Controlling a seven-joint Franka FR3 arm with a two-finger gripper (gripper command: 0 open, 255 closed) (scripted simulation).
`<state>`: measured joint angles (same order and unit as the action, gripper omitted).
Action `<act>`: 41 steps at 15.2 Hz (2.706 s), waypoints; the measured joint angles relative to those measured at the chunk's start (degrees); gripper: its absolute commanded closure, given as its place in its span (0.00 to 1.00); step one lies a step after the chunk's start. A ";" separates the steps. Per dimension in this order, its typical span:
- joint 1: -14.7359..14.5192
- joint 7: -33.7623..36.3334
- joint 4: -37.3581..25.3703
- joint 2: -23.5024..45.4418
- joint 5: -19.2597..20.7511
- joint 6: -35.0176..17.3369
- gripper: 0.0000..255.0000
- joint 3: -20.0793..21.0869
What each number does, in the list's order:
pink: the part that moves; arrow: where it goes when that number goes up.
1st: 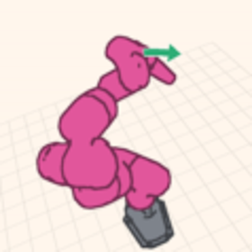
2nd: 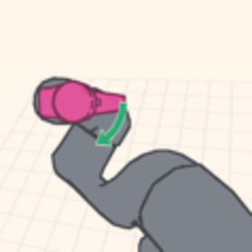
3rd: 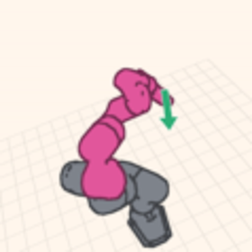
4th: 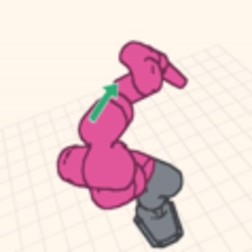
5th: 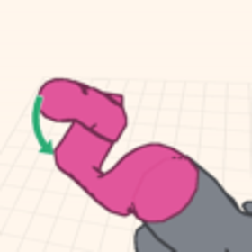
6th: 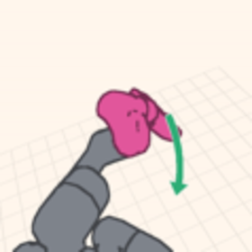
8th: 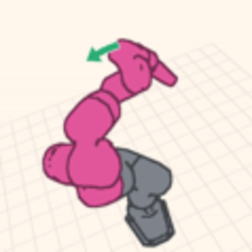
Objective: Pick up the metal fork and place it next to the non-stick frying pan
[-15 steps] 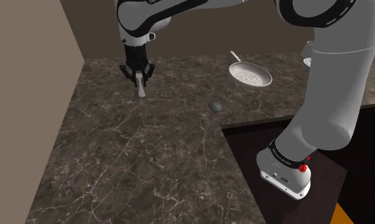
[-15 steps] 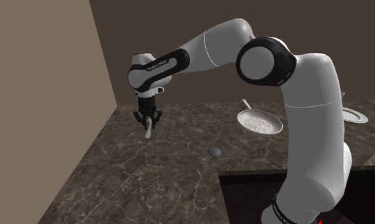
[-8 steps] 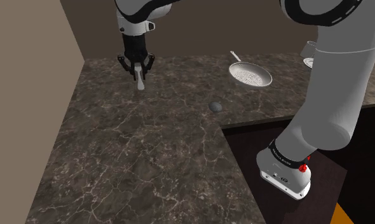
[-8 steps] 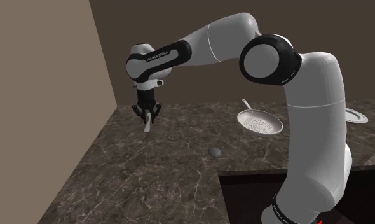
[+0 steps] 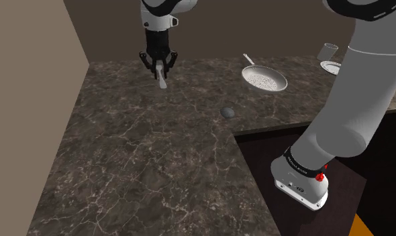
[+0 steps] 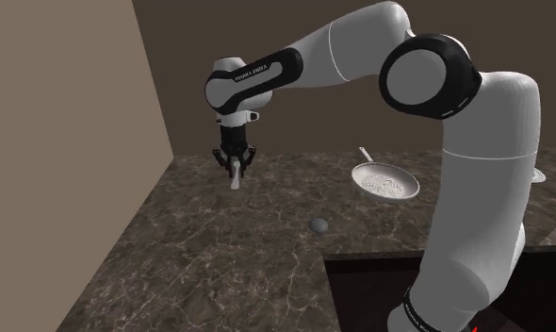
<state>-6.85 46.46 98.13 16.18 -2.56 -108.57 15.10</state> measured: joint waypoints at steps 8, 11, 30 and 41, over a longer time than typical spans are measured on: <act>6.04 -9.97 14.28 -11.33 -2.46 -2.37 1.00 -3.22; 7.81 -13.43 17.96 -14.06 -2.74 -3.05 1.00 -4.73; 20.59 -38.88 31.62 -26.28 1.39 -2.91 1.00 -19.25; 27.79 -53.54 28.28 -23.67 4.92 -2.15 1.00 -28.34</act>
<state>20.93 -7.08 126.40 -7.49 2.36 -110.72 -13.25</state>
